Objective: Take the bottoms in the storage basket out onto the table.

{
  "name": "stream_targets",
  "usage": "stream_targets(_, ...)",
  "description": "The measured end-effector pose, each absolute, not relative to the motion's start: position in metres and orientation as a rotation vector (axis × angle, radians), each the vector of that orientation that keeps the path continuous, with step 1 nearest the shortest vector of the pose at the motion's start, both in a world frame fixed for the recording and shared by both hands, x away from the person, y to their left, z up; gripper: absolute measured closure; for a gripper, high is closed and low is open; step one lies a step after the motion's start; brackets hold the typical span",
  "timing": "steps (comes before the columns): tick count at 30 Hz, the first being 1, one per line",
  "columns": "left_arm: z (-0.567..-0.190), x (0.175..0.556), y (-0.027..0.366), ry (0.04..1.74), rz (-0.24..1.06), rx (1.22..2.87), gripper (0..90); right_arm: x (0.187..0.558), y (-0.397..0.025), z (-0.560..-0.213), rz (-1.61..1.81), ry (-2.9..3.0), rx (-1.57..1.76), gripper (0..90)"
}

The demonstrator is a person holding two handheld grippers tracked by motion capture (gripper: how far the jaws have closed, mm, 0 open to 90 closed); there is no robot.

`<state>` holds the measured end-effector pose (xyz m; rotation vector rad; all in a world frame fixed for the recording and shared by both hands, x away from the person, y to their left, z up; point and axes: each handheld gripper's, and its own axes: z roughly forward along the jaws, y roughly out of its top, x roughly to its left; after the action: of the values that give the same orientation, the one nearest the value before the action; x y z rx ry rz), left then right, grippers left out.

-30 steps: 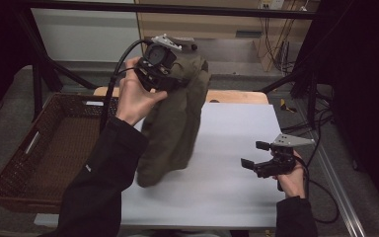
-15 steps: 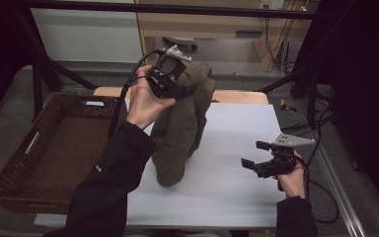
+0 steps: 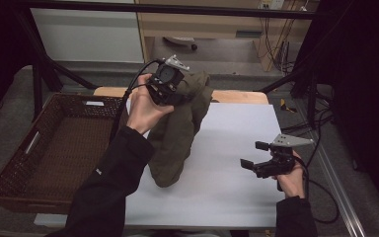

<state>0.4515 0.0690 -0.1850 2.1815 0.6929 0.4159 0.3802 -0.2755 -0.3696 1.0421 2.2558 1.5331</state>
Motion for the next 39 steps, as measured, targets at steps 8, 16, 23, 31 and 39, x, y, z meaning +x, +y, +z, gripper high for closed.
stream_targets(8,-0.195,0.454,0.068,0.698,0.396,2.196,75.6,0.380,-0.275,-0.370,1.533,2.257,1.042,0.6)
stream_targets(16,-0.210,0.455,0.067,0.700,0.384,2.224,75.2,0.380,-0.275,-0.370,1.531,2.257,1.039,0.6)
stream_targets(23,-0.227,0.457,0.064,0.706,0.362,2.251,74.8,0.381,-0.275,-0.370,1.526,2.261,1.036,0.6)
stream_targets(31,-0.242,0.458,0.063,0.713,0.335,2.257,73.9,0.381,-0.274,-0.371,1.526,2.263,1.039,0.6)
stream_targets(39,-0.258,0.458,0.062,0.719,0.311,2.284,72.6,0.381,-0.274,-0.371,1.524,2.263,1.039,0.6)
